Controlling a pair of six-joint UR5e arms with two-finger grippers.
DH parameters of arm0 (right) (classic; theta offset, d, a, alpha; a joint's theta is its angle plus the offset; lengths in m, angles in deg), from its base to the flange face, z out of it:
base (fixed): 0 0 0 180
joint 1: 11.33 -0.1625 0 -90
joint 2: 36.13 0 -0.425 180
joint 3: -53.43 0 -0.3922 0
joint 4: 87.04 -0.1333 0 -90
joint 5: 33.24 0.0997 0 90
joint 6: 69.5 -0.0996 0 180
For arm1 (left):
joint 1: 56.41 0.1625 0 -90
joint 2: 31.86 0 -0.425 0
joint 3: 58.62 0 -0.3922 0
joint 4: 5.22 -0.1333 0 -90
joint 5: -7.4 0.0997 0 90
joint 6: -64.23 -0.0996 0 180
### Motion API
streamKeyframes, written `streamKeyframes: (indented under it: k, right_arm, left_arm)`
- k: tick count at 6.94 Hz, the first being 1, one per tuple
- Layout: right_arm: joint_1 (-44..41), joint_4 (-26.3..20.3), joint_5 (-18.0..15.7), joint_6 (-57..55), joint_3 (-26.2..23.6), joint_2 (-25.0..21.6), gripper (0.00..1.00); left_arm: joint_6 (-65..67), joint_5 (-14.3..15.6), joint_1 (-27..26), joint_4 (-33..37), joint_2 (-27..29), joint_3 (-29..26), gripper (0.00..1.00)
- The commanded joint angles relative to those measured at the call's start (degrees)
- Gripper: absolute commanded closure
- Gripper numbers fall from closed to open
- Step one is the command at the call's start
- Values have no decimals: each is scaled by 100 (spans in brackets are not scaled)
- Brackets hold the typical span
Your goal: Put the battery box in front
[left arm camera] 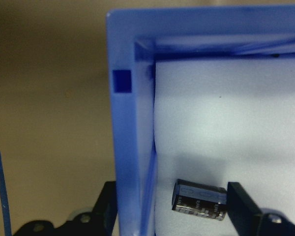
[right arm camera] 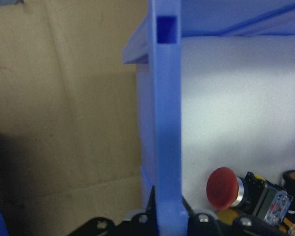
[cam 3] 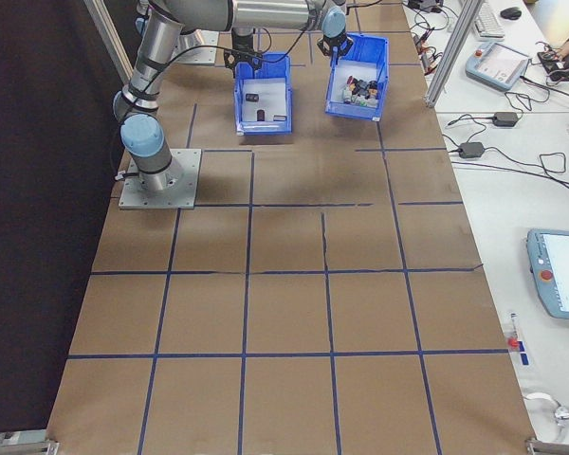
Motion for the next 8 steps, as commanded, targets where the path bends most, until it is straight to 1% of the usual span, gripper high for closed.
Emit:
streamKeyframes:
  k: [1, 2, 3, 5, 6, 7, 8]
  right_arm:
    - [532, -390, -288, 442, -57, -420, 100]
    - [874, -418, -384, 897, -109, -544, 100]
    - [1139, -418, -472, 1285, -179, -684, 100]
    - [1736, -401, -482, 2068, -425, -1000, 100]
    - [2017, -401, -473, 2375, -600, -1237, 100]
    - [2342, -349, -429, 2857, -958, -1535, 100]
    - [2615, -287, -351, 3149, -1388, -1878, 100]
  left_arm:
    - [-5, -36, 0, -115, 13, 8, 87]
    - [-101, -358, 44, -551, 30, -9, 100]
    - [-450, -335, 140, -590, -13, -53, 100]
    - [-1014, -309, 674, -311, -302, -44, 100]
    - [-1417, -291, 1068, 248, -573, -62, 100]
    - [-2186, -291, 1708, 662, -855, -114, 100]
    - [-2838, -309, 2332, 849, -1023, -132, 100]
